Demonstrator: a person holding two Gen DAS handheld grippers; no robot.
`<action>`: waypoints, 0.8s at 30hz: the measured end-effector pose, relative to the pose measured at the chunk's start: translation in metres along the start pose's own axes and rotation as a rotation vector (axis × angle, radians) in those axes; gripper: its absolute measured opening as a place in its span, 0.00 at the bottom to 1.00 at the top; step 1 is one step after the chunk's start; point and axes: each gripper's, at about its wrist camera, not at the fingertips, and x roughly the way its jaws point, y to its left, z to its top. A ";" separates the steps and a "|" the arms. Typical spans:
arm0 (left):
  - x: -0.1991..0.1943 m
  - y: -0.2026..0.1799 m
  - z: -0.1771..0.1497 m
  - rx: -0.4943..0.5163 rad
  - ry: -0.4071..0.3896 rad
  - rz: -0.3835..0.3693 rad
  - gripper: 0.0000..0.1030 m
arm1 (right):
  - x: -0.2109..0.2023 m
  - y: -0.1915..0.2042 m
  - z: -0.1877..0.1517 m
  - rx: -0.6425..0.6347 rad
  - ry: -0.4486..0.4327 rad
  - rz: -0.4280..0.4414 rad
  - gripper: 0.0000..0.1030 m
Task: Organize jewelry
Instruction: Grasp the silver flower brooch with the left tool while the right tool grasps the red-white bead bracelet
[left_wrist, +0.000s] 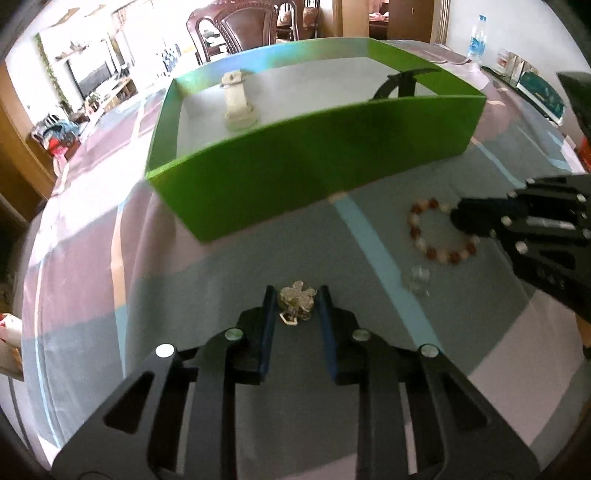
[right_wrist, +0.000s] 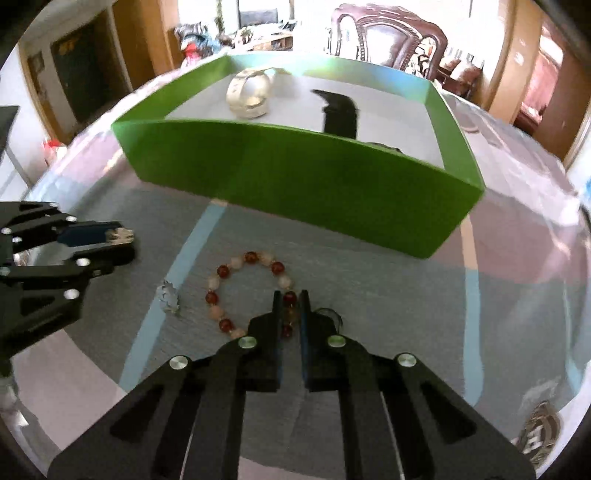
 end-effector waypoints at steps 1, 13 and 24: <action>0.001 -0.002 0.001 -0.002 -0.011 0.007 0.23 | -0.001 0.000 -0.002 -0.001 -0.009 -0.002 0.17; -0.001 0.002 -0.007 -0.042 -0.073 -0.017 0.35 | -0.005 0.008 -0.009 -0.015 -0.055 -0.021 0.41; -0.001 -0.005 -0.009 -0.050 -0.104 0.044 0.33 | -0.005 0.008 -0.012 -0.011 -0.076 -0.023 0.34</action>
